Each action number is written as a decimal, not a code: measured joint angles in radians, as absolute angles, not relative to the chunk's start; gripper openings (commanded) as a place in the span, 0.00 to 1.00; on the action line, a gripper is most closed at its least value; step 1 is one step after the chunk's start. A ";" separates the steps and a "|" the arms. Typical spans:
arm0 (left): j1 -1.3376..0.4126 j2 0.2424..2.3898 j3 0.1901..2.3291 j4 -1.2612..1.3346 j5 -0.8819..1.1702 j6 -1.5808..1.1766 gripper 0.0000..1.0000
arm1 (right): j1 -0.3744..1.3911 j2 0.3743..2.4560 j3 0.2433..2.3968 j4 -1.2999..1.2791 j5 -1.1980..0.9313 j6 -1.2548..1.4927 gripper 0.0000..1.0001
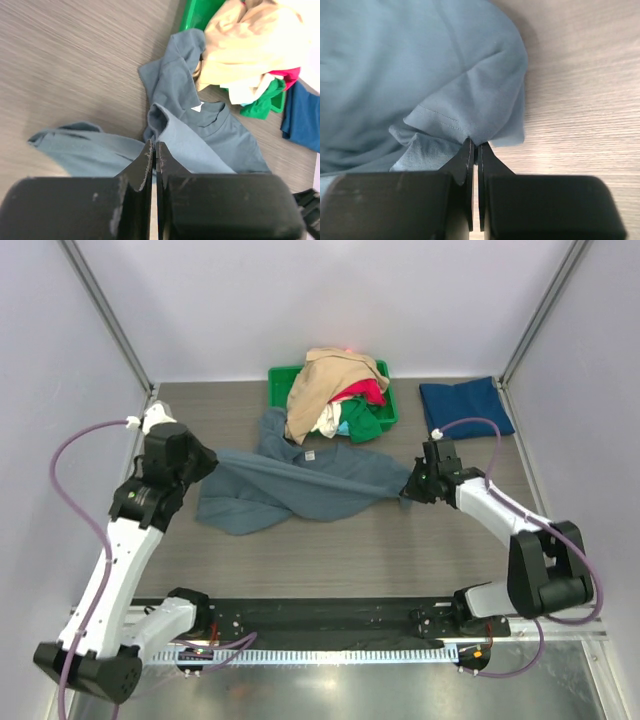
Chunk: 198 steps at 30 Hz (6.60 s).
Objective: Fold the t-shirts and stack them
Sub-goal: Flatten the tshirt out
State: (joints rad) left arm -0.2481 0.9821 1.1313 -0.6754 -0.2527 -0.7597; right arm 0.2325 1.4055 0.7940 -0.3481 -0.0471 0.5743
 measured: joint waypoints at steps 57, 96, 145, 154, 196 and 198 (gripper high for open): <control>-0.240 0.586 0.978 -1.028 -0.427 -0.712 0.00 | 0.587 1.246 0.682 -0.311 0.040 0.761 0.01; -0.240 0.715 1.897 -0.701 -0.224 -0.456 0.02 | 0.581 1.073 2.411 -0.982 0.456 0.465 0.01; -0.398 1.213 0.567 -0.425 -0.128 -0.963 0.46 | 0.015 1.697 1.126 -0.516 0.055 0.535 0.96; -0.406 1.109 0.453 -0.392 -0.192 -1.089 0.00 | -0.045 1.744 1.110 -0.460 0.022 0.556 0.86; -0.406 0.554 0.343 -0.781 -0.283 -1.204 0.53 | 0.122 1.786 1.082 -0.369 -0.084 0.633 0.35; -0.406 0.554 0.343 -0.781 -0.282 -1.201 0.53 | 0.122 1.792 1.089 -0.368 -0.082 0.632 0.23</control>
State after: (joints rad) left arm -0.4065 0.5541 0.3431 -0.7815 -0.2821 -1.2007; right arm 0.1223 1.7924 1.0885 -0.3683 -0.0822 0.6323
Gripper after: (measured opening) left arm 0.533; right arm 0.309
